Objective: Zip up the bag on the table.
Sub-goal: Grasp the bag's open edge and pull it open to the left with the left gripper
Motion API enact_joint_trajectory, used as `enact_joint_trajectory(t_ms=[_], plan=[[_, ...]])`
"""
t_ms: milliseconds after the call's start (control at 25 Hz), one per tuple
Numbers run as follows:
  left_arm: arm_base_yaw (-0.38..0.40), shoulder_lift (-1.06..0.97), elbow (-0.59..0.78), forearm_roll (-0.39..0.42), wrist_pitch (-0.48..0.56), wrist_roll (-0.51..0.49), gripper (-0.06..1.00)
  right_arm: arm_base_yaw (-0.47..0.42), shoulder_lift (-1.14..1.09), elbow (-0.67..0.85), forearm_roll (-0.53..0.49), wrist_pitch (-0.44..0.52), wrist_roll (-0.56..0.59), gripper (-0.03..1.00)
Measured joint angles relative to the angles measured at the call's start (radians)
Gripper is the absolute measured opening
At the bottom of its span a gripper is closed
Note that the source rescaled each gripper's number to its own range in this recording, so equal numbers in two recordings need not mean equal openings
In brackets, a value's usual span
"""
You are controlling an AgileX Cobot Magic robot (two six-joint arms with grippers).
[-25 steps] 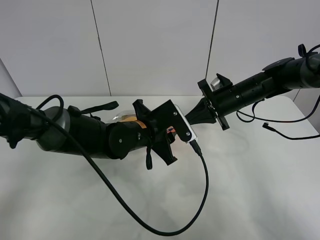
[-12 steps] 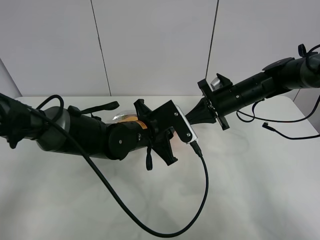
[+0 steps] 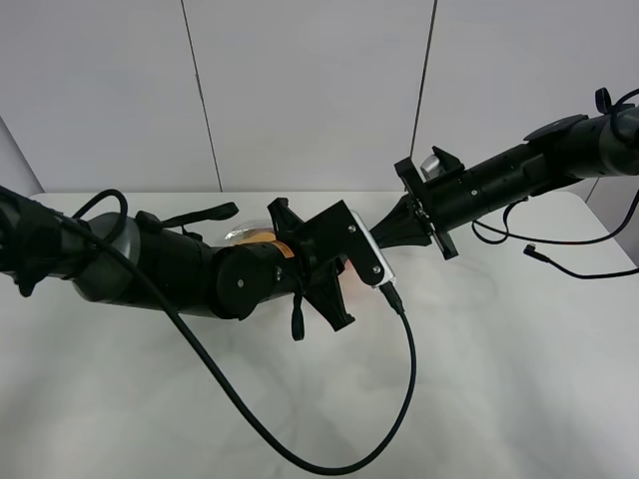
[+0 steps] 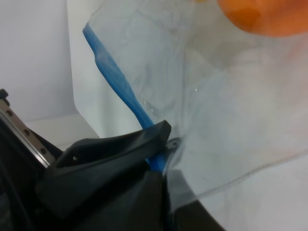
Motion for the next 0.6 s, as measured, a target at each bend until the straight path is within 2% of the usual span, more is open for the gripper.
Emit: enact_joint_trajectory(t_ms=[280, 600], plan=[[0.037, 0.000, 0.000, 0.006, 0.000, 0.084, 0.00, 0.001, 0.000, 0.000, 0.006, -0.011, 0.001, 0.00], [0.160, 0.000, -0.004, 0.012, 0.004, 0.179, 0.00, 0.002, 0.000, 0.000, 0.018, -0.030, 0.004, 0.00]])
